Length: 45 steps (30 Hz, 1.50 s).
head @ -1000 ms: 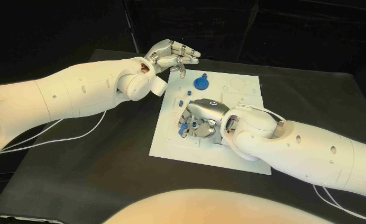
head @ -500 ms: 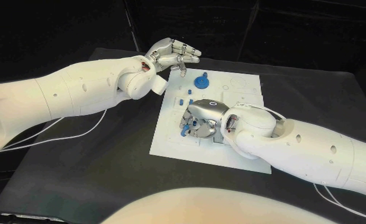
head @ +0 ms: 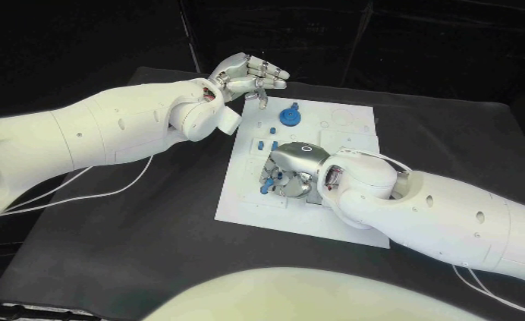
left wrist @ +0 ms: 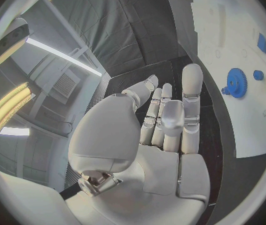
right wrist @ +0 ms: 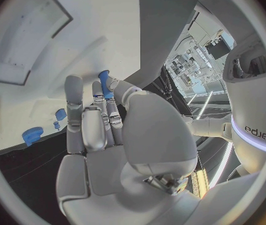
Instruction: Assemble the parts on the task board
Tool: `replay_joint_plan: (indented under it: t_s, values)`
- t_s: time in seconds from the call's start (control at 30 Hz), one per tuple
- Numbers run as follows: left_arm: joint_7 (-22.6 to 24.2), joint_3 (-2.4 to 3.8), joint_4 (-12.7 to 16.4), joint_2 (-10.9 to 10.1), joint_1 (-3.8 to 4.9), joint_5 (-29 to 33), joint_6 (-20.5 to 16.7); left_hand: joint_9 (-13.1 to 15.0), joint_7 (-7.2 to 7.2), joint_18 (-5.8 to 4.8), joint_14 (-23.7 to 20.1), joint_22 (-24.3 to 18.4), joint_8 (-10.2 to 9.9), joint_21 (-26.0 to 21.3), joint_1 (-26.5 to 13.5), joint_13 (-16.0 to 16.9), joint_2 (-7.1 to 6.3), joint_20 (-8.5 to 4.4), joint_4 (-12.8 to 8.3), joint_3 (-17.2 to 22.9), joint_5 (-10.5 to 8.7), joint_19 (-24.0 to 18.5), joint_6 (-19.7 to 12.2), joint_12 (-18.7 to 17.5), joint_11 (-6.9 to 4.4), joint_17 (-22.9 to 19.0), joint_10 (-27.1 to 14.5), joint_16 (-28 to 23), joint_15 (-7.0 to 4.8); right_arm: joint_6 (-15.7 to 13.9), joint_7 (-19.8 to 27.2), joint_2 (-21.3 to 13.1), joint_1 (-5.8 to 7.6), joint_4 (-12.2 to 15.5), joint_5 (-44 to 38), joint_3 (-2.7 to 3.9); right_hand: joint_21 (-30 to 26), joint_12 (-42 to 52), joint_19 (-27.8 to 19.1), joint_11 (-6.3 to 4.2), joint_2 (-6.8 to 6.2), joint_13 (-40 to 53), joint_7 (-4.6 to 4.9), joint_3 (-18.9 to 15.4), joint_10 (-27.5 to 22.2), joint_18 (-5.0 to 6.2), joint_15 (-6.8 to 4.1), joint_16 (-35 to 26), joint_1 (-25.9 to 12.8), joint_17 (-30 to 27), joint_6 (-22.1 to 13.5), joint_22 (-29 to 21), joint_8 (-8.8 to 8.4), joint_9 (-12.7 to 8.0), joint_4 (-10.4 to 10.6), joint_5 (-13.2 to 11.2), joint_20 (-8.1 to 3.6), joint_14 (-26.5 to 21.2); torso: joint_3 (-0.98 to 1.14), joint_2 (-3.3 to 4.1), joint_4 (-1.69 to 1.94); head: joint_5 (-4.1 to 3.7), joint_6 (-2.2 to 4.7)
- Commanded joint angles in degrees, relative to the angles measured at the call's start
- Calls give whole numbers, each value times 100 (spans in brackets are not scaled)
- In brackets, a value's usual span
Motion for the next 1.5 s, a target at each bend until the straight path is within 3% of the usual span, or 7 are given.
replay_joint_plan:
  t_s: [0.03,0.37,0.67,1.0,1.13,1.33,1.5]
  values:
    - [16,4,6,-4,9,23,67,-3,12,114,-47,-8,39,-38,-60,10,19,26,11,-26,-10,-24,-44,21,-4,-6,-45,-3,9,-21,-132,2,2,11,-231,-1,-1,-38,-37,15,-24,-9,-6,42,9,-79,11,-5,-41,-1,36,3,33,10,4,-31,5,113,2,0,6,1,-3]
    - [-5,4,22,-12,11,23,71,-3,13,114,-51,-12,43,-43,-67,12,21,27,16,-30,-11,-25,-49,30,-2,-15,-54,-5,10,250,-83,110,-1,-9,-282,-1,-47,-136,-101,45,-147,-17,23,13,-59,-66,35,-25,-195,-33,-63,-77,-37,-13,-3,-51,27,100,-3,-3,-2,-8,-3]
    - [11,4,27,-13,12,23,54,-3,14,113,-47,-5,45,-37,-70,13,24,28,19,-31,-10,-23,-51,34,-2,-2,-57,2,11,187,0,157,-1,-30,-264,-1,-153,-358,-220,175,-386,-36,110,-105,-485,-45,139,-89,-385,-154,-400,-264,-79,-42,-23,45,111,57,-3,-4,9,-21,-3]
    - [26,4,31,-21,13,23,32,-3,12,111,-48,6,47,-27,-68,14,27,28,18,-30,-10,-20,-52,38,-3,-6,-59,1,11,-138,53,139,-2,-22,-262,-3,-335,-415,-497,275,-444,-16,139,-322,-1199,-12,237,-452,-356,-827,-781,-467,-80,-45,-166,35,217,-226,0,-4,1,-15,2]
    - [29,4,31,-21,13,23,29,-3,12,111,-48,6,47,-27,-68,14,27,28,18,-30,-10,-20,-52,38,-3,-6,-59,1,11,-399,137,90,-11,29,-261,-3,-413,-308,-636,337,-445,10,63,-675,-1669,-13,297,-618,-351,-1166,-1194,-503,-69,-37,-210,87,279,-433,2,-5,0,-18,7]
    - [29,4,27,-24,13,23,31,-3,12,111,-48,6,47,-27,-68,14,27,28,18,-30,-10,-20,-52,38,-3,-6,-59,1,11,-862,333,-137,-35,267,-106,-2,-429,-30,-652,353,-404,45,19,-1082,-1881,-5,317,-611,-332,-1231,-1415,-520,-74,-34,-194,110,304,-463,7,-9,-3,-34,37]
    - [27,4,28,-37,12,23,31,-3,12,111,-48,6,47,-27,-68,14,27,28,18,-30,-10,-20,-52,38,-3,-6,-59,1,11,-1313,403,-703,-27,722,275,9,-457,356,-645,302,-334,85,97,-1576,-1855,-6,284,-663,-431,-1421,-1392,-548,-62,-22,-25,159,284,-468,-8,-22,-1,-217,120]
